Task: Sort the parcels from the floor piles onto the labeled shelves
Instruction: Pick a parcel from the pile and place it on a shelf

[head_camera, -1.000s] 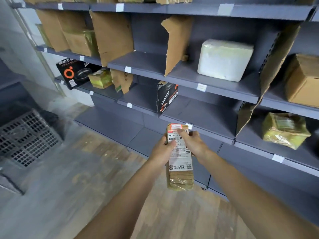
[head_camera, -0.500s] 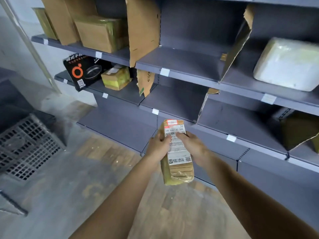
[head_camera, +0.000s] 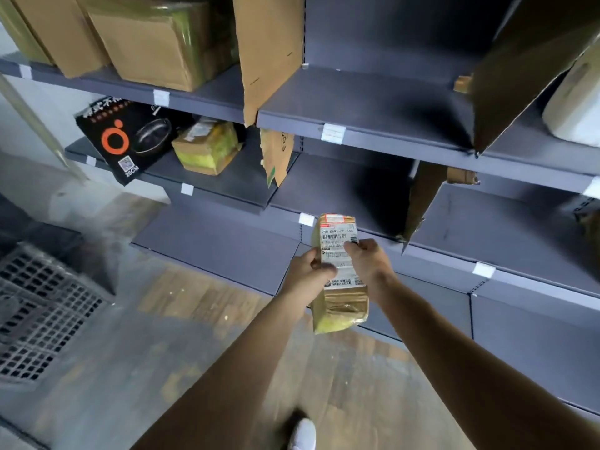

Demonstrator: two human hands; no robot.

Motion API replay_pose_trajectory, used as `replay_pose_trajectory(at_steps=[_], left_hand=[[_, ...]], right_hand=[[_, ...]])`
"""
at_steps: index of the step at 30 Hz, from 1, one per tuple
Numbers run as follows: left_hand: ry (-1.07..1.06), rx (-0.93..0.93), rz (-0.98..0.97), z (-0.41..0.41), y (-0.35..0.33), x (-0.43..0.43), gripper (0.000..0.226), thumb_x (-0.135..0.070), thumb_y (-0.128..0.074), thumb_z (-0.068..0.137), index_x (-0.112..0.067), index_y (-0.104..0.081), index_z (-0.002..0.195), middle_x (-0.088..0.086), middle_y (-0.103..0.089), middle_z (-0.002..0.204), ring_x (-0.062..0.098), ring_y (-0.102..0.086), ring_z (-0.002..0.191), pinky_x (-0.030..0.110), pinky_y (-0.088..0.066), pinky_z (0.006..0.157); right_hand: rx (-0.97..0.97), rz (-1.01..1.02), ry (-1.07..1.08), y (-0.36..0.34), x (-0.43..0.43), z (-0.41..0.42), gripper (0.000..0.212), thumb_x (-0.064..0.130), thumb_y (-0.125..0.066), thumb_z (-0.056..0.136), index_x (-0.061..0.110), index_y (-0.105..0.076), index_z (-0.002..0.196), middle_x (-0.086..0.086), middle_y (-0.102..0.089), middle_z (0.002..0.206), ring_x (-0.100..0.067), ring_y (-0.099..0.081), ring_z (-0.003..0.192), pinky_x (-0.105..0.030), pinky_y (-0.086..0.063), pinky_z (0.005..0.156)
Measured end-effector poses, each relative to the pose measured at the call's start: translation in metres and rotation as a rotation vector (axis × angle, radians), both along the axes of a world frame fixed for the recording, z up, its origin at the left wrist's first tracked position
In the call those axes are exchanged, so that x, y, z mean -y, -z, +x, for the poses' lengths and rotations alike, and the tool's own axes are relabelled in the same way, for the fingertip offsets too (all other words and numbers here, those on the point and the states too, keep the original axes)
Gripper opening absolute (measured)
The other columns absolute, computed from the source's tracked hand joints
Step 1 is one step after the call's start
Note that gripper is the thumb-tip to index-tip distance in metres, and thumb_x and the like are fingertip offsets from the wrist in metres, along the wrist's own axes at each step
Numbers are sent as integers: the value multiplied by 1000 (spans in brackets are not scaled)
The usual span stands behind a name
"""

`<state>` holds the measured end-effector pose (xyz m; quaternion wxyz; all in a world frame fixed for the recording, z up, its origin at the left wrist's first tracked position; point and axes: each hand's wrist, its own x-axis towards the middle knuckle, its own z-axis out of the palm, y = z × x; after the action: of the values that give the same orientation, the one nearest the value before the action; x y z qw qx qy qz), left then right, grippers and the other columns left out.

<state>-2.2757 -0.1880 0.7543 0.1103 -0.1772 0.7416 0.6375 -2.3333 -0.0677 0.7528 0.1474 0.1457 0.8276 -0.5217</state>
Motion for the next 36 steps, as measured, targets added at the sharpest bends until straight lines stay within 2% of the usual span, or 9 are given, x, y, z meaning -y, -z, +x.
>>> replay_pose_trajectory(at_steps=[4, 9, 13, 16, 19, 25, 29, 33, 36], left_hand=[[51, -2, -14, -41, 16, 7, 29, -8, -59, 91, -26, -65, 112, -8, -70, 97, 12, -67, 88, 14, -48, 64], [69, 44, -38, -77, 38, 15, 34, -23, -71, 88, -27, -50, 114, -14, -59, 96, 4, -60, 84, 21, -46, 66], [103, 53, -65, -95, 50, 22, 56, -21, -80, 79, -16, -49, 125, -7, -61, 112, 13, -61, 99, 26, -49, 78], [191, 15, -55, -106, 60, 26, 61, -16, -85, 70, -21, -54, 122, -3, -67, 114, 14, -64, 104, 31, -53, 89], [332, -62, 48, -113, 64, 33, 71, 2, -86, 64, -31, -50, 116, -6, -68, 108, 1, -66, 98, 20, -53, 88], [570, -179, 90, -138, 76, 56, 99, 12, -83, 65, -21, -29, 141, -4, -60, 119, -10, -60, 104, 8, -47, 85], [669, -267, -56, -156, 88, 72, 126, 1, -86, 63, -46, -2, 145, -5, -52, 133, -10, -54, 113, 5, -43, 90], [645, -392, -161, -176, 92, 80, 113, -35, -87, 59, -35, -17, 149, 1, -33, 152, 7, -44, 134, 28, -42, 109], [677, -451, -185, -195, 100, 87, 96, -40, -82, 64, -26, -35, 147, 0, -36, 150, 15, -43, 136, 39, -44, 109]], right_hand=[[30, -65, 64, 16, 9, -32, 20, 24, -53, 93, 14, -61, 78, -14, -72, 92, -34, -70, 83, -45, -59, 74], [18, -133, 96, 36, 18, -57, 21, 26, -55, 93, 16, -67, 80, -11, -75, 92, -31, -72, 85, -51, -59, 80], [15, -177, 167, 42, 26, -66, 29, 37, -58, 84, 12, -70, 78, -11, -76, 87, -31, -73, 83, -53, -58, 80], [-13, -205, 236, 45, 31, -73, 21, 25, -60, 90, 17, -66, 72, -13, -75, 91, -33, -72, 86, -52, -58, 82], [-45, -223, 301, 48, 33, -84, 17, 20, -59, 91, 19, -65, 75, -12, -74, 89, -31, -72, 83, -50, -59, 80], [-81, -178, 307, 58, 43, -108, 15, 32, -61, 80, 19, -69, 78, -10, -75, 86, -31, -73, 80, -52, -59, 79], [-90, -173, 283, 64, 55, -118, 17, 30, -55, 80, 21, -70, 80, -11, -75, 90, -31, -72, 84, -52, -58, 82], [-138, -175, 290, 76, 66, -127, 21, 12, -50, 96, 14, -66, 109, -12, -73, 102, -27, -71, 90, -47, -58, 85], [-149, -244, 320, 81, 71, -131, 32, 2, -52, 94, 9, -56, 124, -9, -69, 108, -23, -69, 93, -38, -57, 87]])
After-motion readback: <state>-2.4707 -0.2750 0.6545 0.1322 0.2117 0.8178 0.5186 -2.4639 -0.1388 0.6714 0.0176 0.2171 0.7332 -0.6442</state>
